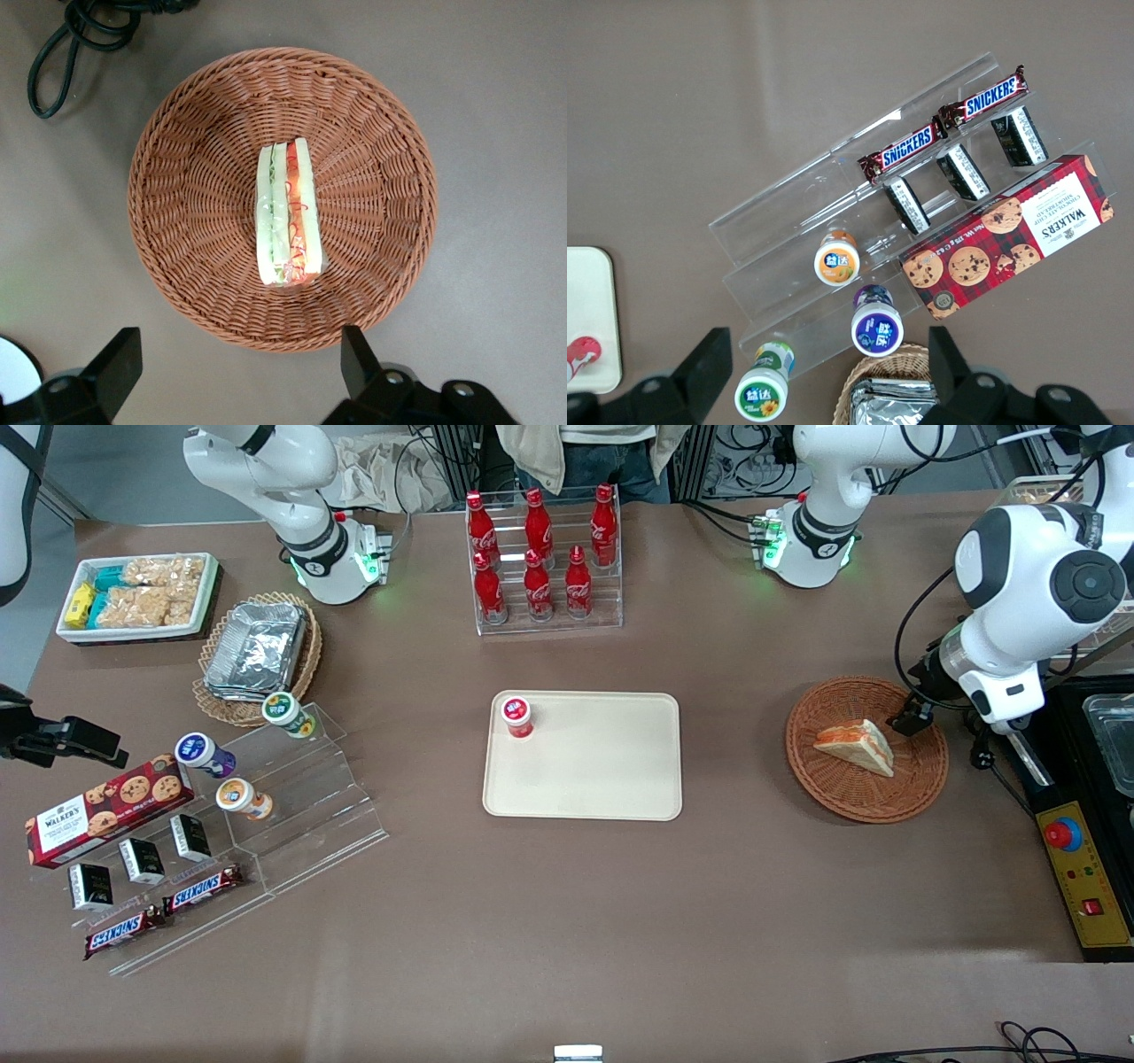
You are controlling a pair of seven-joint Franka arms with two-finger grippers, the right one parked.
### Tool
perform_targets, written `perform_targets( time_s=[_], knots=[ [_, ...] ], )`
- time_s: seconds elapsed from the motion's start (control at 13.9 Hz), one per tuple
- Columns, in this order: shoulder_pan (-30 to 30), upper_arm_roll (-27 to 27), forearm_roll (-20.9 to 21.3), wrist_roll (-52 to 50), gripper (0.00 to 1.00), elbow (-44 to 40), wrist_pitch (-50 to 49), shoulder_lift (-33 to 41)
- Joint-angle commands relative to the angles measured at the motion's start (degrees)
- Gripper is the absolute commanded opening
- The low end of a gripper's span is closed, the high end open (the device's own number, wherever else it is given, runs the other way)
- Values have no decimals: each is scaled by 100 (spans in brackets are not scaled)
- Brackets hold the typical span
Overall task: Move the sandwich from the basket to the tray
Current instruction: 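Lower the left gripper and close it on the sandwich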
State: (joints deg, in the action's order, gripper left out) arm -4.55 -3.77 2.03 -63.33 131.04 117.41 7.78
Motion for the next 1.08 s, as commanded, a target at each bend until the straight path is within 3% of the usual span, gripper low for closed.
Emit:
perform_targets(
  time_s=[0.0, 0.36, 0.79, 0.87, 0.94, 1.01],
  knots=[
    [16, 8, 8, 40, 100, 220, 299, 58],
    [-2, 8, -44, -30, 100, 387, 1748, -1277],
    [-55, 17, 35, -65, 100, 747, 2416, -1849],
    [-55, 17, 26, -83, 89, 809, 2627, -1946],
    [-46, 26, 8, -126, 41, 809, 2708, -2008],
    [-20, 17, 17, -101, 0, 809, 2700, -1974]
  ],
)
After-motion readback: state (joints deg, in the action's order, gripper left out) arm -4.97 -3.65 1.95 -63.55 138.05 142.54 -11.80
